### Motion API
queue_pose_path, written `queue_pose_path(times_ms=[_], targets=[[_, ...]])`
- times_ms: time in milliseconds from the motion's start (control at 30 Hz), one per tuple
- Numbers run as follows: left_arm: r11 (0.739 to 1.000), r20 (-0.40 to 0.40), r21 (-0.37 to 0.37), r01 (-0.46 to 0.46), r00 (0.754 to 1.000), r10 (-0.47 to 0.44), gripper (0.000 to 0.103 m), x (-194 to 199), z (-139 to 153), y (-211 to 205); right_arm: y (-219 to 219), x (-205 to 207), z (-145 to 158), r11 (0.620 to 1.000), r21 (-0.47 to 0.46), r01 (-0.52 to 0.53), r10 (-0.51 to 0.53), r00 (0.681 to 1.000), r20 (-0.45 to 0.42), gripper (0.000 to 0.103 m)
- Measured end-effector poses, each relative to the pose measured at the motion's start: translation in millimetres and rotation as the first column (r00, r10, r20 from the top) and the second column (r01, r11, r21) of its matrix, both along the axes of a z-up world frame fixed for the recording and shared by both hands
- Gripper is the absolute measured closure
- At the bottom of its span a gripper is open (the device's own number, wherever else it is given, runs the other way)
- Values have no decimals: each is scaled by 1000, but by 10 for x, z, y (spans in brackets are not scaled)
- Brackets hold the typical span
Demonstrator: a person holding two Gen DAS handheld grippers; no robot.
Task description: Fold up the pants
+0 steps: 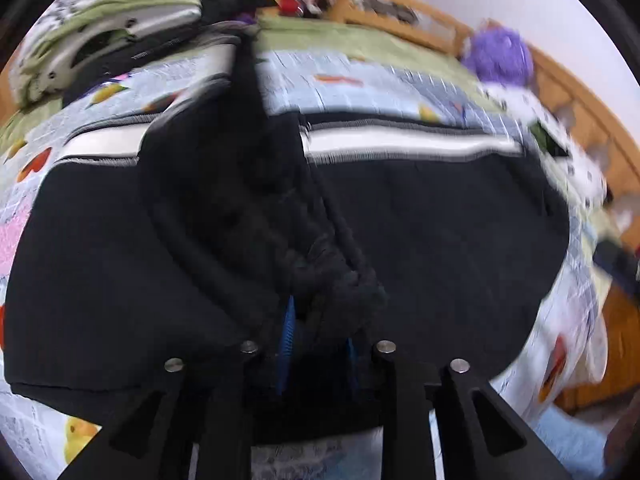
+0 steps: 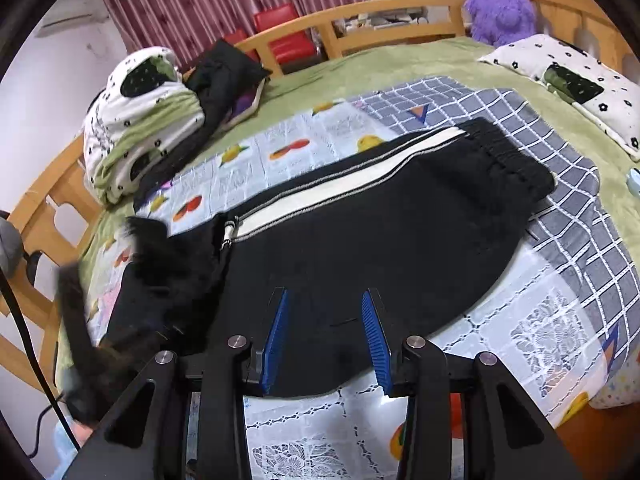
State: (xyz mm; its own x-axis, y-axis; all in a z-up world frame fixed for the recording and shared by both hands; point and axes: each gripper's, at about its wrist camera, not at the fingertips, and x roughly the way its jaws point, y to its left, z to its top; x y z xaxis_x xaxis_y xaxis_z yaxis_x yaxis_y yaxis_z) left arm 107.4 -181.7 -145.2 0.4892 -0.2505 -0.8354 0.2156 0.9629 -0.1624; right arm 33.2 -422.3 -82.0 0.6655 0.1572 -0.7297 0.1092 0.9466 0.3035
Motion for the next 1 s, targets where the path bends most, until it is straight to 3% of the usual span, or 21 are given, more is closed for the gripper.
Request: queue_pose_path(times_ms=[67, 167, 200, 267, 433, 567, 633, 700, 733, 767, 833, 933, 1000], targets=[[999, 2, 3, 45, 999, -45, 71, -97, 174, 58, 81, 37, 6, 1000, 3, -18, 18, 1000, 8, 64], [999, 88, -25, 37, 996, -35, 30, -248, 560, 369, 261, 119, 6, 998, 16, -67, 66, 998, 14, 64], [1000, 141, -26, 15, 990, -11, 26, -275, 698, 497, 338, 142, 3, 996, 16, -86, 85, 996, 16, 64], [1000, 203, -18, -19, 979, 22, 26, -314, 890, 743, 526, 244, -20, 991, 29, -134, 133, 991, 15, 61], [989, 243, 69, -134, 963, 114, 26, -74, 1137, 1295, 952, 714, -212, 963, 106, -246, 254, 964, -76, 57], [965, 311, 48, -258, 922, 231, 26, -30, 1007, 1724, 1207, 1063, -538, 965, 85, -246, 258, 951, -169, 49], [952, 253, 19, -306, 923, 291, 26, 103, 812, 1913, 1291, 1152, -805, 962, 107, -249, 268, 933, -240, 49], [952, 149, -10, -305, 941, 303, 27, 218, 700, 2030, 1394, 1157, -992, 961, 129, -245, 272, 926, -264, 49], [953, 130, -50, -298, 944, 303, 27, 229, 686, 2101, 1451, 1136, -973, 961, 101, -257, 275, 930, -245, 55], [948, 123, -85, -307, 941, 316, 27, 259, 698, 2147, 1561, 1126, -947, 948, 73, -308, 317, 916, -247, 75], [937, 131, -123, -328, 930, 343, 27, 257, 767, 2213, 1570, 1082, -820, 948, 50, -315, 319, 927, -196, 84], [934, 162, -138, -329, 923, 349, 26, 186, 834, 2304, 1135, 919, -545, 929, 276, -248, 280, 957, -80, 87], [939, 174, -130, -319, 925, 339, 26, 160, 845, 2317, 1052, 776, -506, 931, 243, -274, 297, 952, -66, 87]])
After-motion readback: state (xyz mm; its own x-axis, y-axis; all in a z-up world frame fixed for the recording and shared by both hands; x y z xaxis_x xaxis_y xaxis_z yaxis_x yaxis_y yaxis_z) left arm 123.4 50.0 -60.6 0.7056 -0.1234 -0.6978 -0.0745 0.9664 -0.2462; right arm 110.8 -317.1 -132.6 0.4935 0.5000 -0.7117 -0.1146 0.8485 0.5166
